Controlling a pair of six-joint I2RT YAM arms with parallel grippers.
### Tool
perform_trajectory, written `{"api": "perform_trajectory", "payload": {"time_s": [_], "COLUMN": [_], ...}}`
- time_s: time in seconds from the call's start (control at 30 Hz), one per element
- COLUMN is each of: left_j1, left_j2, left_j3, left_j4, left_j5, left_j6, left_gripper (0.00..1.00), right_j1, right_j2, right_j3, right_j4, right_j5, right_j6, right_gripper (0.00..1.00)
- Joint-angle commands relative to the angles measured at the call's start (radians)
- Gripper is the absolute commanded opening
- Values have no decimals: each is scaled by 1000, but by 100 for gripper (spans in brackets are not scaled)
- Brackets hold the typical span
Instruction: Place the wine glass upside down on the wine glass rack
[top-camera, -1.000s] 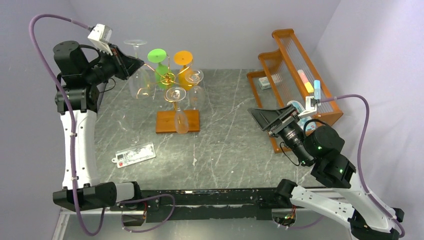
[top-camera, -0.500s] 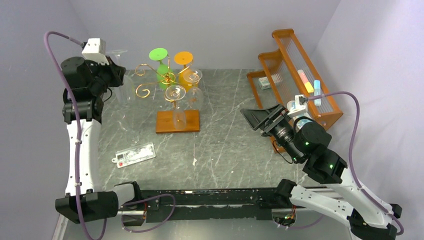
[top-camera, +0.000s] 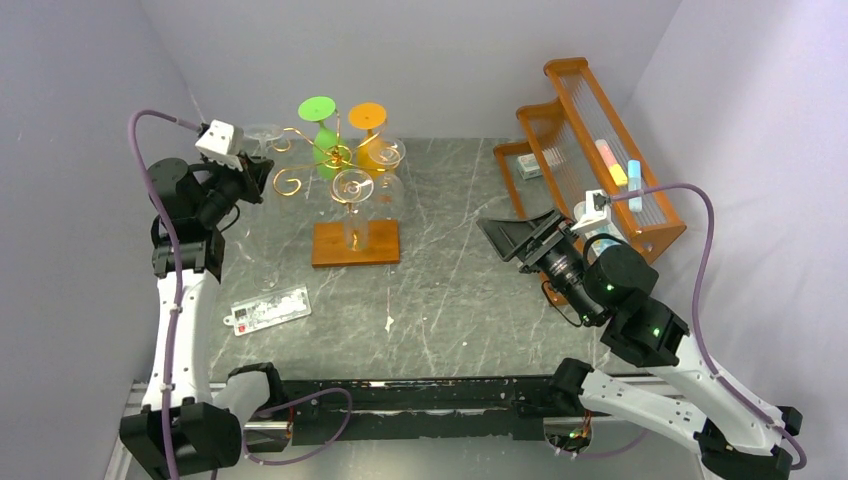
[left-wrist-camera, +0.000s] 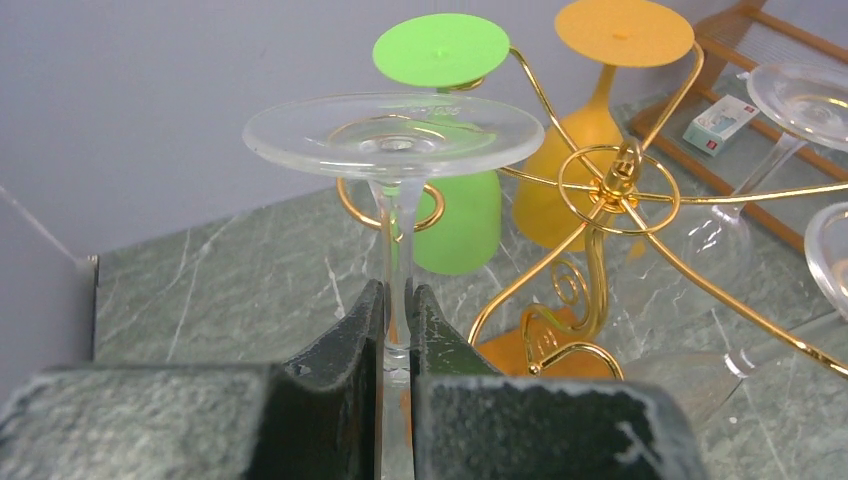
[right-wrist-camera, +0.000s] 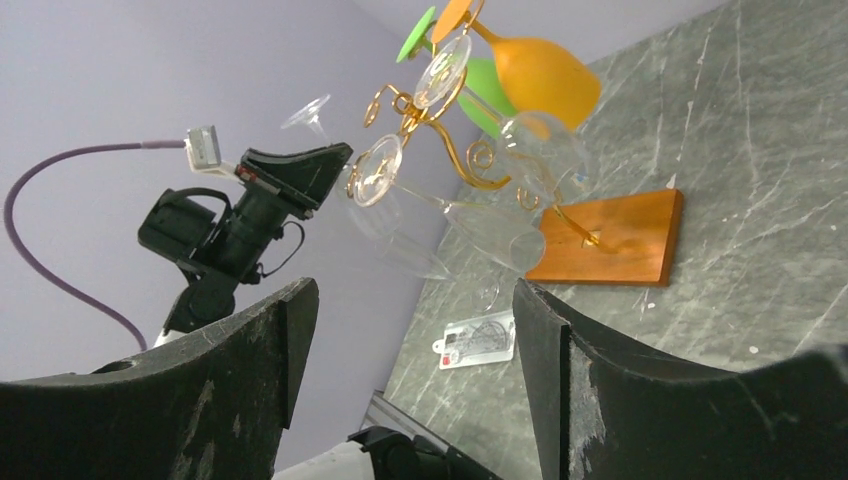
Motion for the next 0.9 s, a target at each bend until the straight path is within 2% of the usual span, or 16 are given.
{"api": "perform_trajectory", "payload": {"time_s": [0.0, 0.17, 0.43, 0.7, 0.87], "left_j1": [5, 6, 13, 55, 75], "left_j2": [-13, 15, 31, 119, 135], "left_j3": [-46, -84, -165, -147, -135], "left_j4": [198, 266, 423, 436, 429], "left_j5": [139, 164, 255, 397, 405], "left_j6": [72, 106, 57, 41, 27], "left_gripper": [5, 5, 5, 5, 5], "right_j1": [3, 3, 3, 2, 3], "right_j2": [-18, -24, -14, -22, -20], "right_j3": [-16, -25, -30, -36, -33], "right_j4": [30, 45, 59, 62, 63], "right_j5": [5, 3, -14, -17, -17], "right_j6": [-16, -17, -7, -5, -5], "right_gripper": [75, 74, 73, 73, 73]}}
